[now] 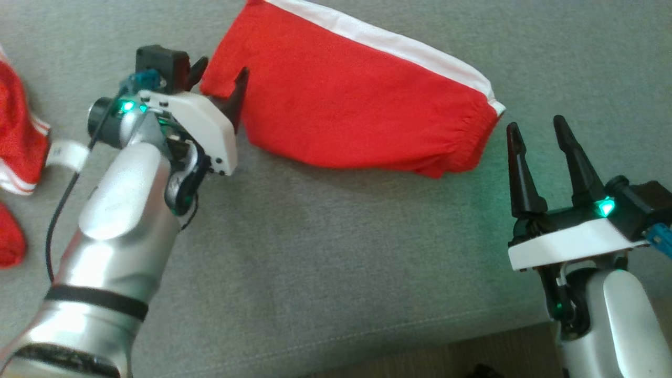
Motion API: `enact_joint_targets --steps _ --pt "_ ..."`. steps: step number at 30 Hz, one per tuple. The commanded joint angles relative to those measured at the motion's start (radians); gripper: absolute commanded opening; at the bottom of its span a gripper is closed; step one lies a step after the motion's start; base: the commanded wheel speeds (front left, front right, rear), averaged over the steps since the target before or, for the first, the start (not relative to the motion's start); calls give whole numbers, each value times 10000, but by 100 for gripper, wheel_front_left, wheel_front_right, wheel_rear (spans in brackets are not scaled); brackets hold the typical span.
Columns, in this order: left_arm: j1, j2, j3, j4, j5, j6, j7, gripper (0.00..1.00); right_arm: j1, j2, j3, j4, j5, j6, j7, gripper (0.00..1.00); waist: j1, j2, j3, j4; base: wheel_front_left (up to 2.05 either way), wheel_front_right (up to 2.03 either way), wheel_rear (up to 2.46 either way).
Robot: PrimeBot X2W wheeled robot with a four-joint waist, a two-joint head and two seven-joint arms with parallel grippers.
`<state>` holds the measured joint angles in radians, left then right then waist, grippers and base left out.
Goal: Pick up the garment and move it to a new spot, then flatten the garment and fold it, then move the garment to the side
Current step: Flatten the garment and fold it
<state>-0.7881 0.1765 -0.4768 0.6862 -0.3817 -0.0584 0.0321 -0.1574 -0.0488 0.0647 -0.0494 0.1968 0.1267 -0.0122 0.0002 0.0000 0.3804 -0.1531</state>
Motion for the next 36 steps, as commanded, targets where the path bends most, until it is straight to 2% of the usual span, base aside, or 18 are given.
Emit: enact_joint_targets --steps 1,6,10,12,13,17,22,26,33,36 --pt "-654 225 189 157 -18 -69 279 100 -175 -17 269 -277 86 40 -119 100 -2 0 126 -203 0 0 0" --pt "-1476 212 -163 1569 212 -167 1008 100 -134 -16 202 -159 250 40 -224 100 -2 0 206 -291 0 0 0" --pt "-1767 84 -349 2148 231 -266 1398 99 -149 -16 194 -109 327 40 -257 100 -2 0 230 -273 0 0 0" --pt "-1910 27 -452 2406 284 -272 1480 9 -180 -16 221 -74 418 40 -264 100 -2 0 230 -264 0 0 0" --pt "-1955 16 -497 2547 315 -247 1537 0 -200 -16 235 -58 441 40 -268 100 -2 0 227 -262 0 0 0" --pt "-2116 2 -628 2917 429 -125 1461 0 -262 -15 296 -33 479 40 -268 100 -2 0 222 -260 0 0 0" --pt "-1918 -195 -212 2898 -27 102 700 0 -121 -15 107 -55 448 40 -219 100 -2 0 45 -97 0 0 0" --pt "-1108 -239 105 2503 -409 282 -10 0 122 -15 -44 -105 379 40 -122 100 -2 0 -267 149 0 0 0" --pt "936 -28 298 807 -738 738 -636 0 595 -15 -229 -303 240 40 169 100 -2 0 -838 698 0 0 0" --pt "2349 99 540 -578 -1103 1223 -463 0 848 -15 -331 -389 207 40 326 100 -2 0 -1127 931 0 0 0"
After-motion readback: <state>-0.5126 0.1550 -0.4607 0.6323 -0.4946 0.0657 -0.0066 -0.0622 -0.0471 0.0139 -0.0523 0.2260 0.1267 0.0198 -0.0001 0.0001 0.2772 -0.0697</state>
